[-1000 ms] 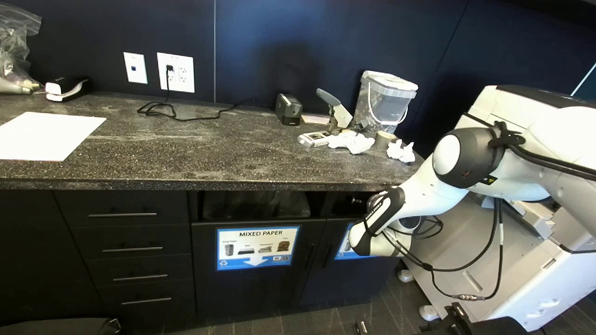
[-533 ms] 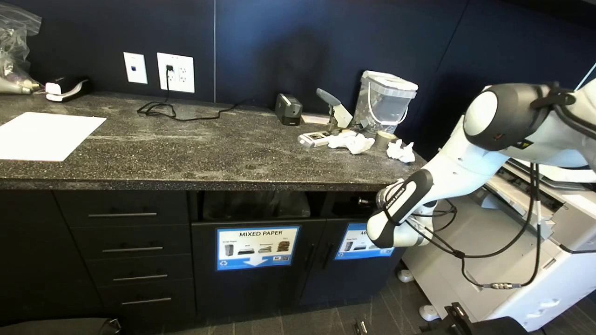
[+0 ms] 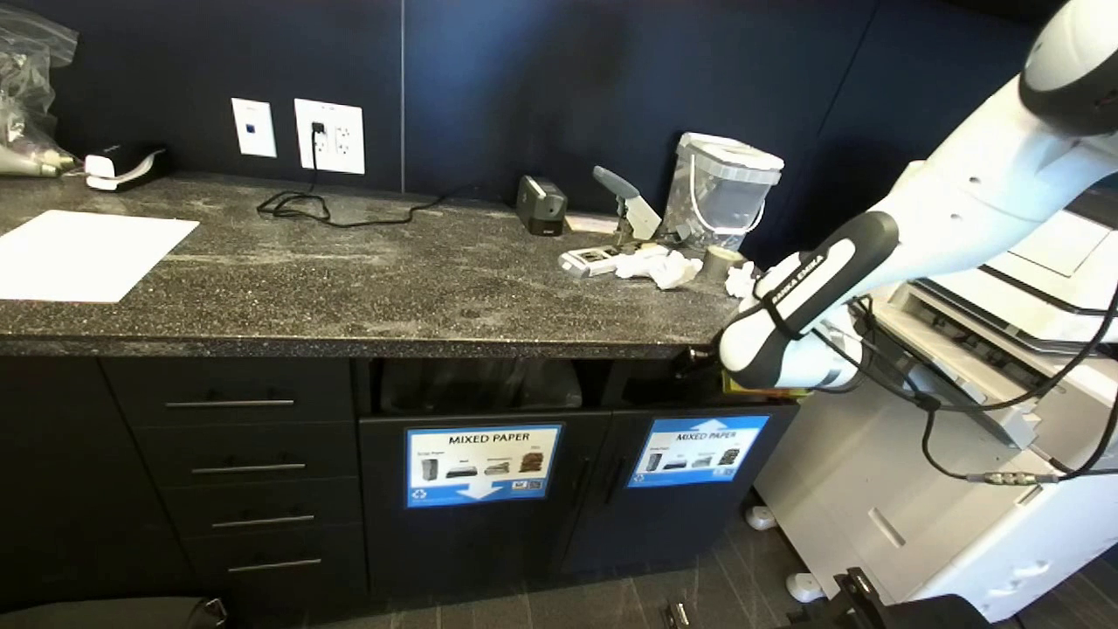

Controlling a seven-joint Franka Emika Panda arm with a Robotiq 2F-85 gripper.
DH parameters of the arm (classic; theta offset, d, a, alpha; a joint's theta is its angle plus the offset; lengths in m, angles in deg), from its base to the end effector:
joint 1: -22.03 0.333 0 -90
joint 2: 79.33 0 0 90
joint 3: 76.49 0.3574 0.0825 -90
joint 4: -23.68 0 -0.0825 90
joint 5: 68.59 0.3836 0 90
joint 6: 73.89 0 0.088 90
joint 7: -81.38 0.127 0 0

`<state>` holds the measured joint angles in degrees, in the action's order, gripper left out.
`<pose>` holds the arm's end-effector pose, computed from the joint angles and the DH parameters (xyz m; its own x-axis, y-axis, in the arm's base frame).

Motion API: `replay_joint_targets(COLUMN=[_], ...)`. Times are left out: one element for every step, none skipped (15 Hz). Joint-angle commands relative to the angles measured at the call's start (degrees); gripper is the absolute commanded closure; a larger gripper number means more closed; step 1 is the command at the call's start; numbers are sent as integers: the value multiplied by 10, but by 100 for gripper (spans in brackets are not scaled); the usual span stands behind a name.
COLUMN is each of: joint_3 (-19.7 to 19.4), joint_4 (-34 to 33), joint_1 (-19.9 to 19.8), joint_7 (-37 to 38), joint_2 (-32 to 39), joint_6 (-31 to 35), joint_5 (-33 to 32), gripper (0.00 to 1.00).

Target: Put the papers in the bin to the right

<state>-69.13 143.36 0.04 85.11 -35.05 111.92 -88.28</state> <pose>0.6077 -0.1256 0.1052 0.9213 -0.0265 0.3881 -0.0222 -0.9996 -0.0154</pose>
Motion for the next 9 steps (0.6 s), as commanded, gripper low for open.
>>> replay_joint_targets(joint_3=[17,21,12,10,5,-1,-8,-16,-24], joint_4=[43,45,40,32,20,9,-4,-27,-55], joint_1=[16,20,38,48,61,74,86,101,117], joint_7=[-41,-54,-60,-69,-73,-75,-74,-62,-51], joint_2=[-120,-142,-161,-174,-186,-197,-204,-206,-210], joint_6=[-90,-119,-152,-183,-210,-235,-250,-246,-256], joint_5=[67,84,101,117,132,145,155,166,175], gripper=[0,0,0,0,0,0,0,0,0])
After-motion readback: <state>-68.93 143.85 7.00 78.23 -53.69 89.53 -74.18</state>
